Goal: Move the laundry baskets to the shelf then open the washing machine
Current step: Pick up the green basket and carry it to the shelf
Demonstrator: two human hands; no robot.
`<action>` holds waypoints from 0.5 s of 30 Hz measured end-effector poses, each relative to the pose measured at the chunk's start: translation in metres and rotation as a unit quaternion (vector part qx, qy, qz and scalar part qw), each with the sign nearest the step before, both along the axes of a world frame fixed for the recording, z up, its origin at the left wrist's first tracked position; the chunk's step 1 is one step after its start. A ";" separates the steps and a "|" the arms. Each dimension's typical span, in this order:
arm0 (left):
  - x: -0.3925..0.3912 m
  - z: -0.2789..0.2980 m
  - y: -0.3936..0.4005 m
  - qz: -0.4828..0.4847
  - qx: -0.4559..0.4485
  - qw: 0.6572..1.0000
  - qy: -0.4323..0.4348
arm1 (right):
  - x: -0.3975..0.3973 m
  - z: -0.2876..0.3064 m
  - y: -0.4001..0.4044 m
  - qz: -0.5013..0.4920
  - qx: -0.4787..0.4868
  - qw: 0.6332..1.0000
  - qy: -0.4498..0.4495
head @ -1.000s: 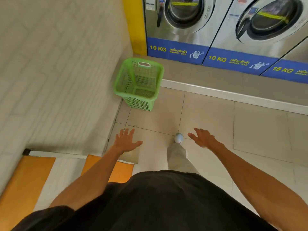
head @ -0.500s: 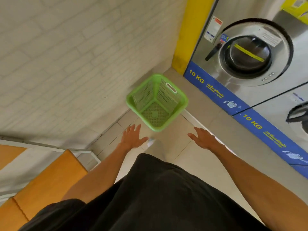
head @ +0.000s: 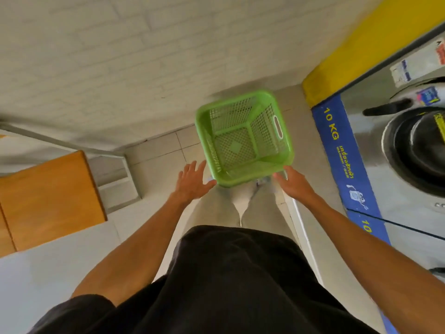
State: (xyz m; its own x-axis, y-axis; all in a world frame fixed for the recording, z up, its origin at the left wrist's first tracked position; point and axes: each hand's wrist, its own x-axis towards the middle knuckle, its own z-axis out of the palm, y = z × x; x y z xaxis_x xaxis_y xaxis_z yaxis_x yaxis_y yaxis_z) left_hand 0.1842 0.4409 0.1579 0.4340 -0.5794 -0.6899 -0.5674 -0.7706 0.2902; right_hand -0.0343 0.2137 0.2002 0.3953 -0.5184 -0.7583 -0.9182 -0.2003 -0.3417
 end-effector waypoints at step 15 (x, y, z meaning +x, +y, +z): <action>-0.012 -0.190 -0.061 0.228 0.009 0.973 0.040 | 0.063 -0.212 -0.159 0.034 -0.055 0.994 0.091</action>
